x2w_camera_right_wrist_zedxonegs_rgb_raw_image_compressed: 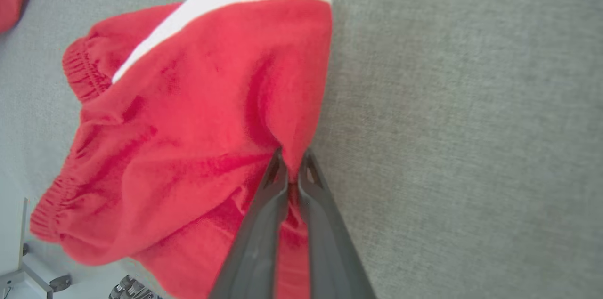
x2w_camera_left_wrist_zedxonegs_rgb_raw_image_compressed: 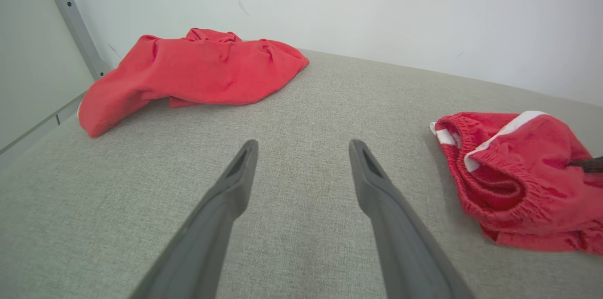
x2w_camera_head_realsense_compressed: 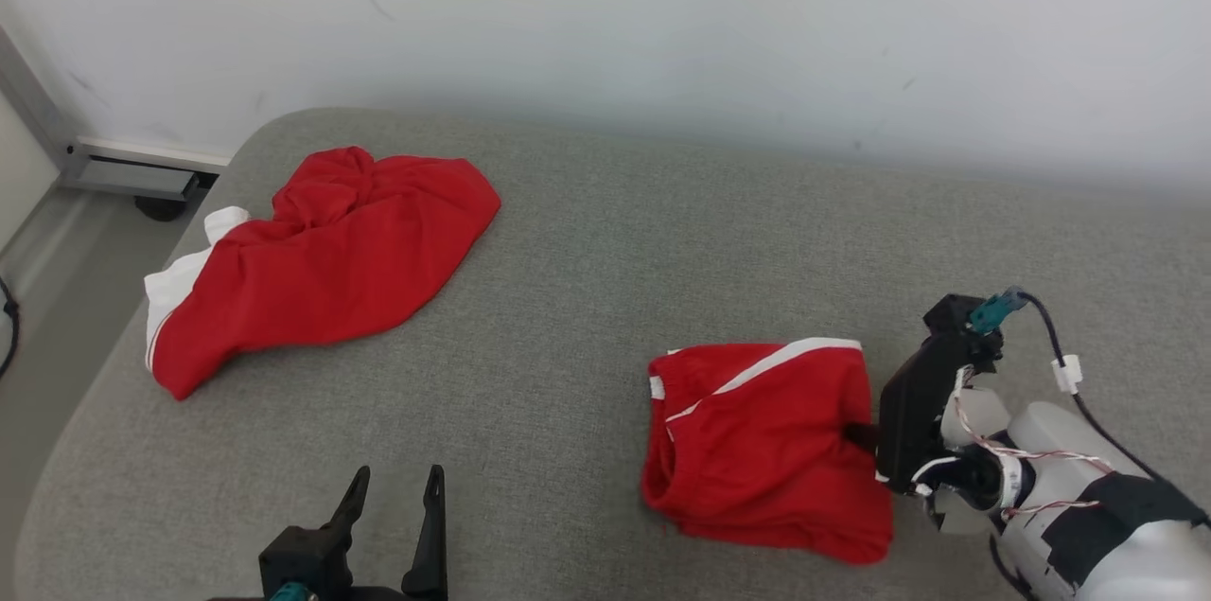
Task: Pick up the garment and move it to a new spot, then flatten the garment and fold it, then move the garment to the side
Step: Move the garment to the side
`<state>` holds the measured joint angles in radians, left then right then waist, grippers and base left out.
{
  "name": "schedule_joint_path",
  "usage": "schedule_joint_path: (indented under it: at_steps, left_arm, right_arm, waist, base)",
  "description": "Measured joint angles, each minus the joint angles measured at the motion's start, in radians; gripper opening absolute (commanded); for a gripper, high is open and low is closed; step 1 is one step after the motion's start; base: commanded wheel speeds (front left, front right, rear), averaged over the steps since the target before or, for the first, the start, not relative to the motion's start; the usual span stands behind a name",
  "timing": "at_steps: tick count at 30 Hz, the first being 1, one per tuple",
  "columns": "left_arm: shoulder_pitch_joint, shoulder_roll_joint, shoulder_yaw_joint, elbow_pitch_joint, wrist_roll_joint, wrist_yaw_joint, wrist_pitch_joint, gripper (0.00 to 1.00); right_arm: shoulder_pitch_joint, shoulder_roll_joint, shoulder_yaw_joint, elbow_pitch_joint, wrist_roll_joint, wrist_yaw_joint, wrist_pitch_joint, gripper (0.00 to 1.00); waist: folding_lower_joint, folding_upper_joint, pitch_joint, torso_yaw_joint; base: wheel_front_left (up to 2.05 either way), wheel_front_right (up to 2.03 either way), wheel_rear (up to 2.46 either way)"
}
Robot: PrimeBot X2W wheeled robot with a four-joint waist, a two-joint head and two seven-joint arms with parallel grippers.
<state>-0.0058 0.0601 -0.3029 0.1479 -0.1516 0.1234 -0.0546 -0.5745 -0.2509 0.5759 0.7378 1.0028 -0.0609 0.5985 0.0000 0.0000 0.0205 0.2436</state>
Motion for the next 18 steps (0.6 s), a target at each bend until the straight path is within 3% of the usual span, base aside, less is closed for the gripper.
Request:
schedule_joint_path:
  at_steps: [9, 18]
  left_arm:
    - [0.002, 0.0, 0.005, -0.007, -0.006, 0.001, 0.0, 1.0]
    - [0.001, 0.006, 0.006, -0.043, -0.006, 0.0, 0.0, 1.0]
  right_arm:
    - [-0.057, -0.081, -0.021, 0.005, -0.013, 0.017, 0.001, 0.0]
    - [-0.143, -0.21, -0.026, 0.019, -0.057, 0.035, 0.019, 0.0]
  waist:
    - [0.0, 0.0, 0.003, -0.058]
    - [0.0001, 0.0, 0.039, -0.109]
  base:
    - [0.0, 0.0, 0.0]
    - [0.0, 0.0, 0.0]
